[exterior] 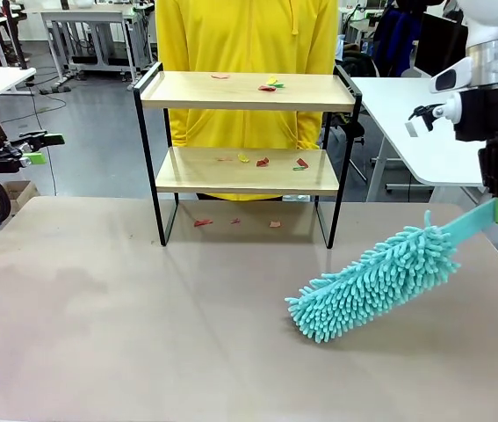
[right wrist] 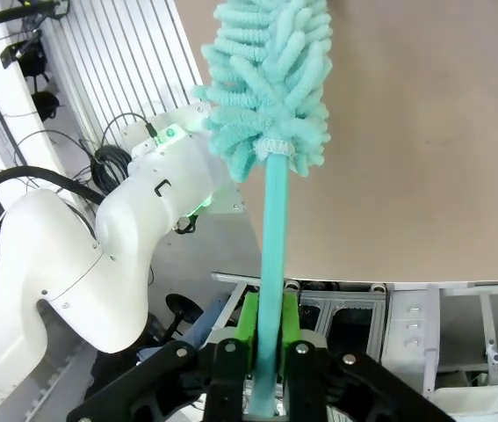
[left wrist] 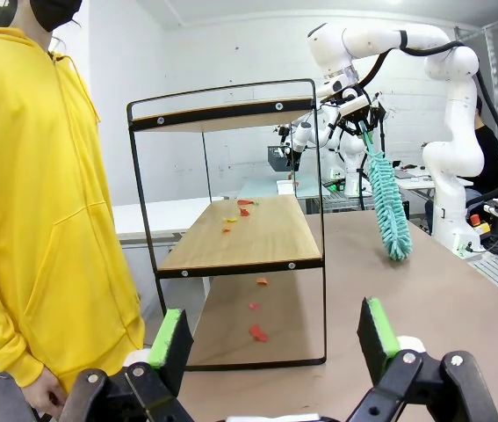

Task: Clean the shelf.
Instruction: Clean the specific section of the Shelf indicated by the human with the Duster.

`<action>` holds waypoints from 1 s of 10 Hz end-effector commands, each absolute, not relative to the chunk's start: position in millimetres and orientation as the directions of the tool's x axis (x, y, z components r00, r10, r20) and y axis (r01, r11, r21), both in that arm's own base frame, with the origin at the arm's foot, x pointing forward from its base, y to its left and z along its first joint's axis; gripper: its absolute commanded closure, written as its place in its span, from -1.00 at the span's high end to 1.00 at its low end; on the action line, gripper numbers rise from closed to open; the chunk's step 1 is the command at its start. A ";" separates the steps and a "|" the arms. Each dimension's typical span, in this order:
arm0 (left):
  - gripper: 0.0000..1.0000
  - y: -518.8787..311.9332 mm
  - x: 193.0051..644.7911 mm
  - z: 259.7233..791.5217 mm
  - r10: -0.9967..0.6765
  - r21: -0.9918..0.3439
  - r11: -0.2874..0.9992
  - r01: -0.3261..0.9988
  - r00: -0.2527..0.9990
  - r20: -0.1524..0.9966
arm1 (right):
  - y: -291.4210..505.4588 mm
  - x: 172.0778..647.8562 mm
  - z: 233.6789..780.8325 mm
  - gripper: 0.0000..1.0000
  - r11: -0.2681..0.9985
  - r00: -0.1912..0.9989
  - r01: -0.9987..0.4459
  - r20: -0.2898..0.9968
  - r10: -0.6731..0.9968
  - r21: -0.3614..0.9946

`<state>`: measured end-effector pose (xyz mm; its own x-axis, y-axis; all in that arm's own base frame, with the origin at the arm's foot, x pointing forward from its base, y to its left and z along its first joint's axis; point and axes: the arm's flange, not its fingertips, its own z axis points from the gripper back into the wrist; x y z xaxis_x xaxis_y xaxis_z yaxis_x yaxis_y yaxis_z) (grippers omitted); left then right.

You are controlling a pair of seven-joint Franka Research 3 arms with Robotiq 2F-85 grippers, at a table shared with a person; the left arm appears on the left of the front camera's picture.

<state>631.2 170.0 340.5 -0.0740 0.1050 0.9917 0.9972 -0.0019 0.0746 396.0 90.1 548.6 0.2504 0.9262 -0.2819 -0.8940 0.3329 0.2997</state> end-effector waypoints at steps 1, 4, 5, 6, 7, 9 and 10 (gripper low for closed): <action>1.00 170.3 630.6 343.3 0.099 0.077 0.003 0.997 -0.077 0.992 | 87.5 394.9 548.0 -0.74 0.334 0.248 -0.897 -0.296 0.923 0.289; 1.00 170.3 630.6 343.3 0.099 0.077 0.003 0.997 -0.077 0.992 | 87.5 394.9 548.0 -0.74 0.334 0.248 -0.897 -0.296 0.923 0.289; 1.00 170.3 630.6 343.3 0.099 0.077 0.003 0.997 -0.077 0.992 | 87.5 394.9 548.0 -0.74 0.334 0.248 -0.897 -0.296 0.923 0.289; 1.00 170.3 630.6 343.3 0.099 0.077 0.003 0.997 -0.077 0.992 | 87.5 394.9 548.0 -0.74 0.334 0.248 -0.897 -0.296 0.923 0.289; 1.00 170.3 630.6 343.3 0.099 0.077 0.003 0.997 -0.077 0.992 | 87.5 394.9 548.0 -0.74 0.334 0.248 -0.897 -0.296 0.923 0.289; 1.00 170.3 630.6 343.3 0.099 0.077 0.003 0.997 -0.077 0.992 | 87.5 394.9 548.0 -0.74 0.334 0.248 -0.897 -0.296 0.923 0.289; 1.00 170.3 630.6 343.3 0.099 0.077 0.003 0.997 -0.077 0.992 | 87.5 394.9 548.0 -0.74 0.334 0.248 -0.897 -0.296 0.923 0.289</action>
